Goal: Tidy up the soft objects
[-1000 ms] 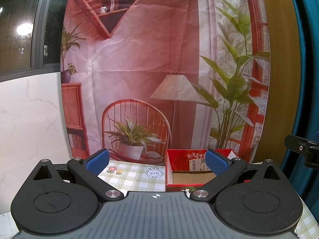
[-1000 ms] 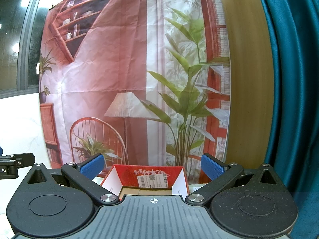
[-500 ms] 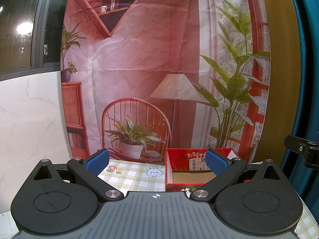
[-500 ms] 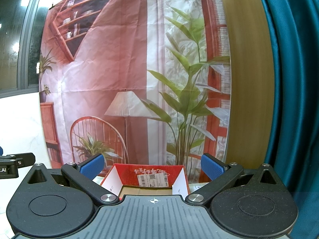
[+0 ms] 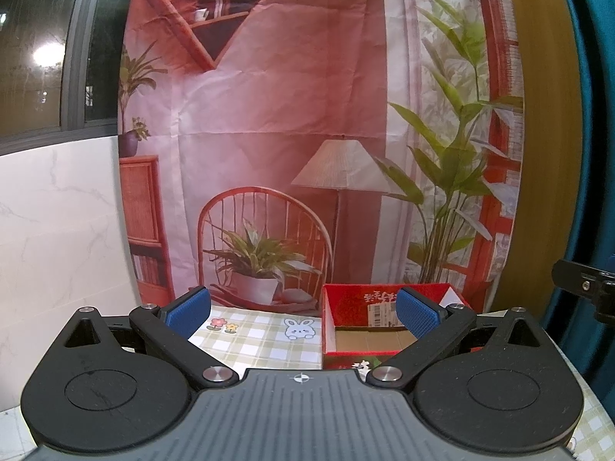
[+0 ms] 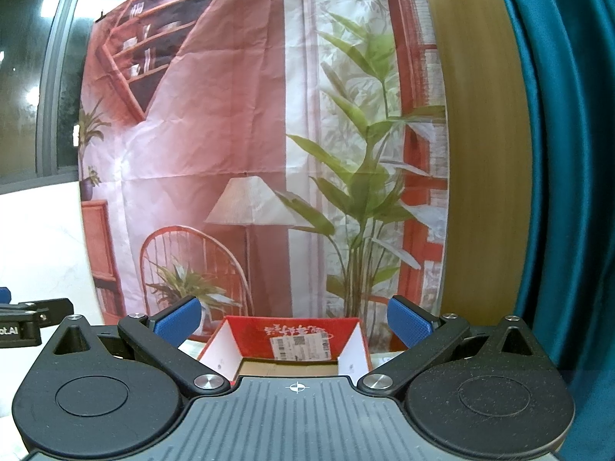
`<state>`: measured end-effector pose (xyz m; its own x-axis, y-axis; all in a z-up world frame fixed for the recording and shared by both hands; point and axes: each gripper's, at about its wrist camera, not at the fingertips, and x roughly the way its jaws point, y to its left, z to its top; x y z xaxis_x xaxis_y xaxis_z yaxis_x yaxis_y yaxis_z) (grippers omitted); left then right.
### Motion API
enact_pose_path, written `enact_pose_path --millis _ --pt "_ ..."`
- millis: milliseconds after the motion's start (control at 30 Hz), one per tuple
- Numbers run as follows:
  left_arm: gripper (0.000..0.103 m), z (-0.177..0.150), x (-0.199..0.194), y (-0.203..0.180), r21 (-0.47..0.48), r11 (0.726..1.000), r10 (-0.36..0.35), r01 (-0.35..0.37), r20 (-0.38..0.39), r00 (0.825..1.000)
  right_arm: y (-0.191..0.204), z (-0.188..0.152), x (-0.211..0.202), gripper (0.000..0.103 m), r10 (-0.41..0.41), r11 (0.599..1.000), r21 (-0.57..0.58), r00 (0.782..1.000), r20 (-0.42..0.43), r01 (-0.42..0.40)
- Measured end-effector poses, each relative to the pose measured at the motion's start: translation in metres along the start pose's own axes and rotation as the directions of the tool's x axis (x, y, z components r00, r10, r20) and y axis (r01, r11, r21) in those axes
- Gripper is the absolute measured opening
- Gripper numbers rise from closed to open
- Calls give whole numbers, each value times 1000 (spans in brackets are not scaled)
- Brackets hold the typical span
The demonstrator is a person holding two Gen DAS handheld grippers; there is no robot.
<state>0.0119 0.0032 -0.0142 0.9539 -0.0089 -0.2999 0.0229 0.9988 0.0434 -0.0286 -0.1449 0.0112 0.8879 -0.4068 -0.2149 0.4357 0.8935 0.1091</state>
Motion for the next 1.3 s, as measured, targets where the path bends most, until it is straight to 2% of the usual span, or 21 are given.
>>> enact_pose_path --millis 267,533,700,767,833,1033,1200,1300 --pt "103 -20 22 6 -63 998 -2 -1 -35 999 1 -38 13 103 51 998 22 999 1 -51" --pt "103 -55 53 -1 -25 999 28 -30 -86 996 -6 -86 40 103 54 998 37 997 -45 -53" --pt "103 -77 73 -13 18 1000 -10 12 -112 994 -13 -114 59 103 36 999 38 994 -106 -33" --pt "103 -86 80 -18 34 999 -31 35 -109 994 -18 -124 68 103 67 997 41 987 -147 -61" --pt "103 -92 88 -24 49 997 -49 55 -121 991 -22 -134 76 103 62 998 31 982 -177 -57" --pt "103 -107 123 -41 26 989 -135 146 -241 961 -35 -159 98 103 26 999 -11 968 -250 -29" --pt "102 -118 148 -55 15 983 -171 183 -296 940 -49 -176 110 102 49 998 -14 955 -292 -56" --pt "96 -122 159 -64 22 977 -193 211 -314 929 -51 -183 118 94 72 996 -34 945 -320 -88"
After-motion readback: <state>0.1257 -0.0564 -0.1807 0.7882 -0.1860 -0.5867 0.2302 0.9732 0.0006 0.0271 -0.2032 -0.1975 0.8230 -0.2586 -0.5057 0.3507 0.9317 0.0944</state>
